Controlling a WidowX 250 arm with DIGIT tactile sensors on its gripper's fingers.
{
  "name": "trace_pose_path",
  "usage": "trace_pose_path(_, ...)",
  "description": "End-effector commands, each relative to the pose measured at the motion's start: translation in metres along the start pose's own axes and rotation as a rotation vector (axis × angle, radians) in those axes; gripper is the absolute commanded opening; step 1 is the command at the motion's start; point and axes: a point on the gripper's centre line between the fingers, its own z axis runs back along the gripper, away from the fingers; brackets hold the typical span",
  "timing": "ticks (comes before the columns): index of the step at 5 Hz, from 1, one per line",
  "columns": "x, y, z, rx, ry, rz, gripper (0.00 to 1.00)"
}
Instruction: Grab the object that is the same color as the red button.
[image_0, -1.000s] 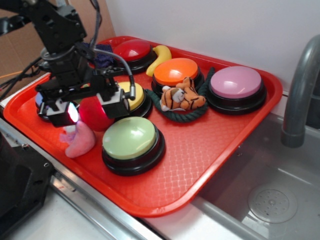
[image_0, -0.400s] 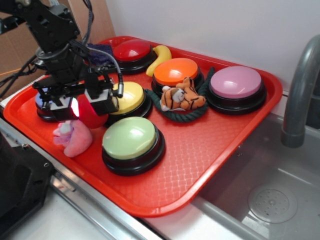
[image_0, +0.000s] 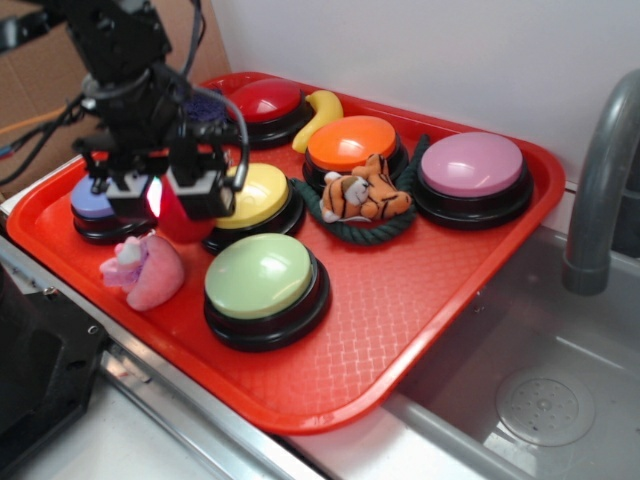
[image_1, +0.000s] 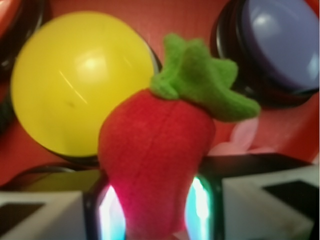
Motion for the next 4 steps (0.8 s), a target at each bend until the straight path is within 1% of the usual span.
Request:
trace_pose_path(1,0.058,-0.008,0.089,-0.077,-0.038,-0.333,0.00)
trace_pose_path(2,0.080,-0.017,0.113,-0.057,-0.061,-0.439,0.00)
trace_pose_path(3,0.084,-0.019,0.114,-0.082,-0.065,-0.435,0.00)
trace_pose_path(4,0.085,-0.012,0.110,-0.051,0.007,-0.452,0.15)
